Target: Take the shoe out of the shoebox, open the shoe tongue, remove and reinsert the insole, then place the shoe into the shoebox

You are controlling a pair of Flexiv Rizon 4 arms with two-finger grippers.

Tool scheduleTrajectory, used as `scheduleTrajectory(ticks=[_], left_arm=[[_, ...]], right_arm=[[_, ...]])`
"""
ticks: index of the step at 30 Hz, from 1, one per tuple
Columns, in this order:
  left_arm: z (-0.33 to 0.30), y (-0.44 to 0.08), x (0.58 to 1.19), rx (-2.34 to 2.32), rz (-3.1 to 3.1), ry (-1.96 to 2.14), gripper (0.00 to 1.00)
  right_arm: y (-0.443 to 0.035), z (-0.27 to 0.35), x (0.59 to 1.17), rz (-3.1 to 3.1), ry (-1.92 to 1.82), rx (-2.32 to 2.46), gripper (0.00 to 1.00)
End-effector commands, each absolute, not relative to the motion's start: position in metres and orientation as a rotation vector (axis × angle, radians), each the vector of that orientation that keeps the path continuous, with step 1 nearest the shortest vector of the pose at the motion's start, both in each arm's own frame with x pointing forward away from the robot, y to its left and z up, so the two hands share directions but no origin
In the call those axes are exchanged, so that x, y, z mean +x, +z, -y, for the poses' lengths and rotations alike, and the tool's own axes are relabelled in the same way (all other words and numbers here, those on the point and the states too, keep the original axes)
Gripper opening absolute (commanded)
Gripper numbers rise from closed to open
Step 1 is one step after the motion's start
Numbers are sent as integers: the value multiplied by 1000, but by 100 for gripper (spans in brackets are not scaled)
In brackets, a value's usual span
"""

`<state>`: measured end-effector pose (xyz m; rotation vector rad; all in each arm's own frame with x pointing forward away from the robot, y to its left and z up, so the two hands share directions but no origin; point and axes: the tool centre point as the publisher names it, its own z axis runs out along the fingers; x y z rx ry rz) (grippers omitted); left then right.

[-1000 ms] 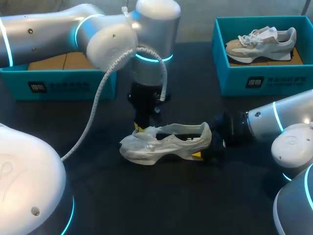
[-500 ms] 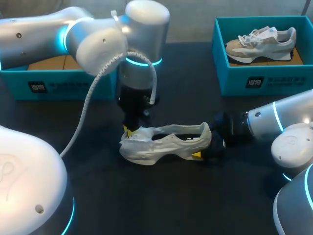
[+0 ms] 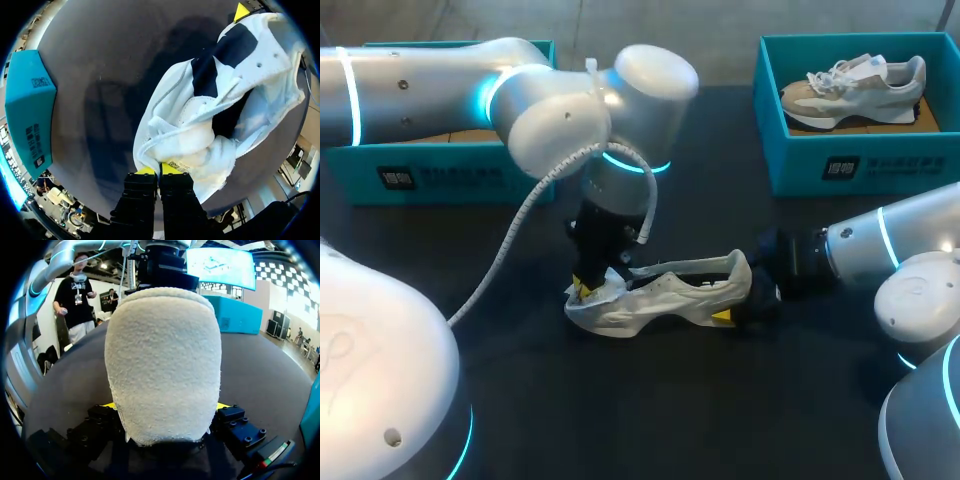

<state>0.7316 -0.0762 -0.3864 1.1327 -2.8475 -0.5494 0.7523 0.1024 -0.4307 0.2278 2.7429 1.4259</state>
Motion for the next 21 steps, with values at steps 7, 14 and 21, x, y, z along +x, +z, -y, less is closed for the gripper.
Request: scheduleTrajectory(ticks=[7,14,21], left_arm=[[75,-387,731,1139,2844,-556,100],[77,-370,732,1145,2846,-466,100],[76,-347,738,1091,2831,-343,100]], right_arm=[[-436,-101,755,-2745,1420,231,0],[-436,-101,755,-2745,1420,231,0],[-436,-101,755,-2745,1420,231,0]])
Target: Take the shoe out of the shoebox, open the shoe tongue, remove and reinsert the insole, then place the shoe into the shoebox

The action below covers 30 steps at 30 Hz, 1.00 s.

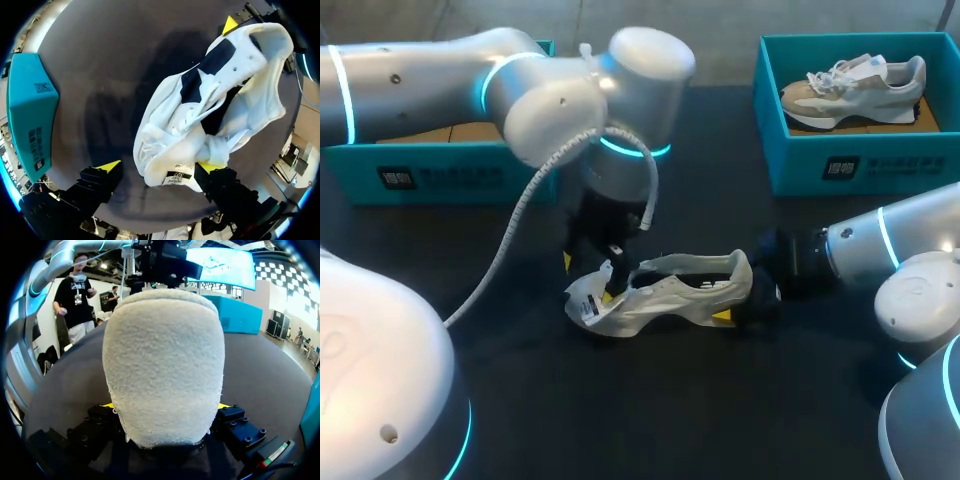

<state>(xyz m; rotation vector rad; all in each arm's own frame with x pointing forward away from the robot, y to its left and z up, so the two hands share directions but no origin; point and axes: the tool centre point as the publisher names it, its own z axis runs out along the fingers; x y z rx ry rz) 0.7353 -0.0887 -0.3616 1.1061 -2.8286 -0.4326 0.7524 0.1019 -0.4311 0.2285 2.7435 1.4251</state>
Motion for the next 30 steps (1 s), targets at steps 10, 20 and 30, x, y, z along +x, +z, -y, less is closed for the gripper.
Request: scheduleTrajectory(ticks=[10,20,30], left_arm=[[79,-311,761,824,2870,-92,100],[114,-283,787,484,2945,81,100],[156,-262,792,260,2967,196,23]], right_arm=[[-436,-101,755,-2745,1420,231,0],[-436,-101,755,-2745,1420,231,0],[-436,-101,755,-2745,1420,231,0]])
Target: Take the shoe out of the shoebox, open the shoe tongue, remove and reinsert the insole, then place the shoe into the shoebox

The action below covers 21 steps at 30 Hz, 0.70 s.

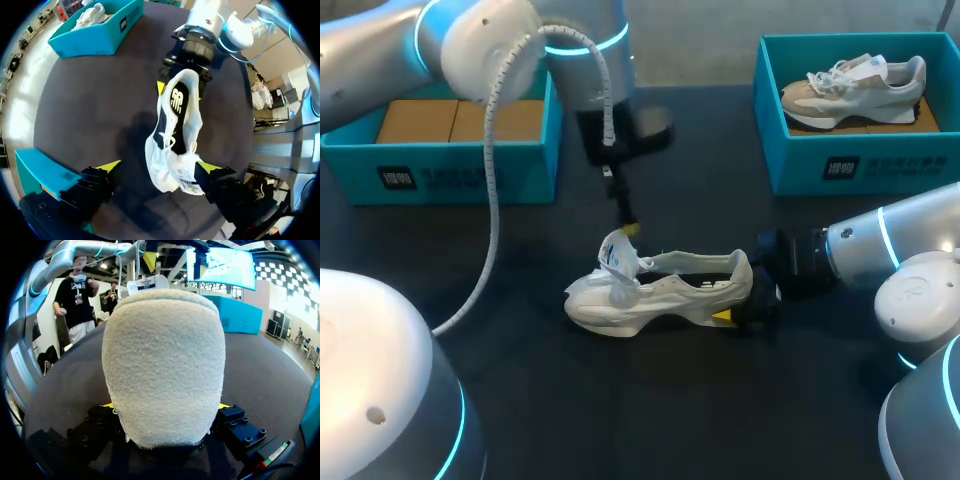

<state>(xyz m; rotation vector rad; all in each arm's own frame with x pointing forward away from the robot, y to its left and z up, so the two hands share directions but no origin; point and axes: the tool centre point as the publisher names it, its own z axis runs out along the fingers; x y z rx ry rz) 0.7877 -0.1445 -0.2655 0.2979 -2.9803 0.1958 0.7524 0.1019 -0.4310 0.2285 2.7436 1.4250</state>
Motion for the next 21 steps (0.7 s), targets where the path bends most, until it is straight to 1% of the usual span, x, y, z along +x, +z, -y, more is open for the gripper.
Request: scheduleTrajectory(ticks=[1,12,21], left_arm=[[159,-261,791,231,2966,206,0],[191,-251,782,-70,2940,271,0],[213,-265,756,-249,2883,270,0]], right_arm=[[-436,-101,755,-2745,1420,231,0],[-436,-101,755,-2745,1420,231,0],[-436,-101,755,-2745,1420,231,0]])
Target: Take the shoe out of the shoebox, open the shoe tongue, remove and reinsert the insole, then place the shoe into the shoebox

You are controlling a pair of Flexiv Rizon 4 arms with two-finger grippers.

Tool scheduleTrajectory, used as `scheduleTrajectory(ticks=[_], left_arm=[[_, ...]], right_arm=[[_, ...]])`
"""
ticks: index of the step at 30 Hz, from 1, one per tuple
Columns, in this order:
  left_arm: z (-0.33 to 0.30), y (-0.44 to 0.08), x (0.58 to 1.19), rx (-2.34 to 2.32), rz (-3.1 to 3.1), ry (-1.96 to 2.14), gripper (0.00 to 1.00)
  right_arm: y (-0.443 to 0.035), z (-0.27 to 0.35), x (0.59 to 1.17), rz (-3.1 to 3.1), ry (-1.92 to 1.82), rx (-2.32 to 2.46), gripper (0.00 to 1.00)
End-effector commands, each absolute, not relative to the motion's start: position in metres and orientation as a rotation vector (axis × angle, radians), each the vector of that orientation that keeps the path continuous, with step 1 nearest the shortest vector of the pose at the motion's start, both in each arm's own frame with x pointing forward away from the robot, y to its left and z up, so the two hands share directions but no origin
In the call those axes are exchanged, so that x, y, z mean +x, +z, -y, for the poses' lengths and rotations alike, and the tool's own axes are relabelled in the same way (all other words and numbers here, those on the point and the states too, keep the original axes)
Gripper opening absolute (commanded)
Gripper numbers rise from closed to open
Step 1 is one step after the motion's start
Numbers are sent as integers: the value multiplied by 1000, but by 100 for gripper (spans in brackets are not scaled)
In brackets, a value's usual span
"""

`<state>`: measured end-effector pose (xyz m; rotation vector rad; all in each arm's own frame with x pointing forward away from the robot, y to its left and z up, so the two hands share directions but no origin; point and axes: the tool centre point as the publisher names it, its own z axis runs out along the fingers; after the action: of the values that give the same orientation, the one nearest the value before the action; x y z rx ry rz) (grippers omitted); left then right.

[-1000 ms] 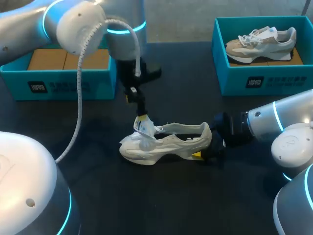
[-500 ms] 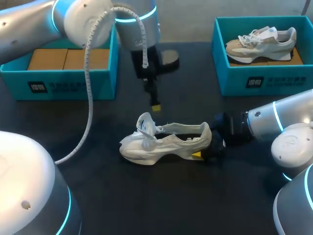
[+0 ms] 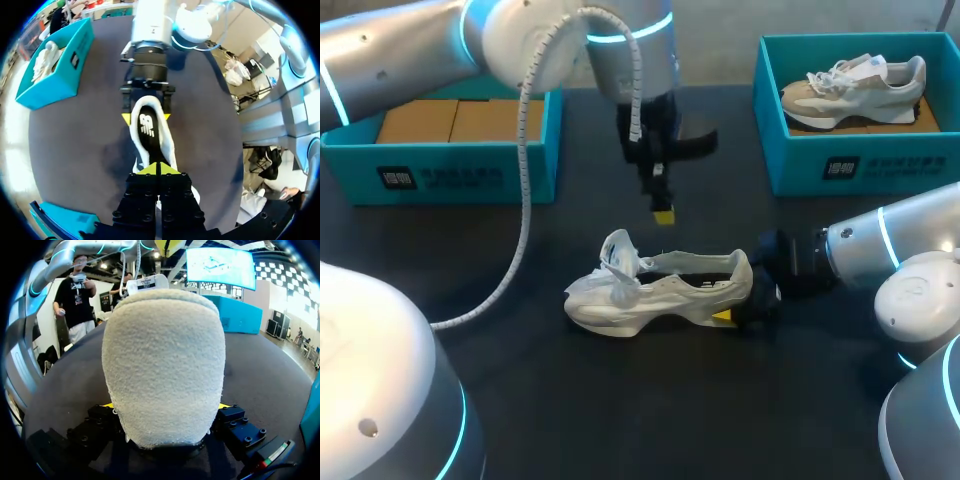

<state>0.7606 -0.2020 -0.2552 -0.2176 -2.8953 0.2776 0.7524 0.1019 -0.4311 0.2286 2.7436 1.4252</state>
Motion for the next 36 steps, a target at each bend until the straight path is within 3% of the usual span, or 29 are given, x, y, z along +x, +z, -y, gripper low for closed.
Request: scheduleTrajectory(ticks=[1,7,26,36], left_arm=[[215,-267,753,-258,2877,269,0],[224,-292,740,-188,2844,218,0],[224,-292,740,-188,2844,218,0],[231,-318,734,-243,2863,226,0]], right_arm=[[-436,-101,755,-2745,1420,231,0],[-436,-101,755,-2745,1420,231,0],[-436,-101,755,-2745,1420,231,0],[-436,-101,755,-2745,1420,231,0]])
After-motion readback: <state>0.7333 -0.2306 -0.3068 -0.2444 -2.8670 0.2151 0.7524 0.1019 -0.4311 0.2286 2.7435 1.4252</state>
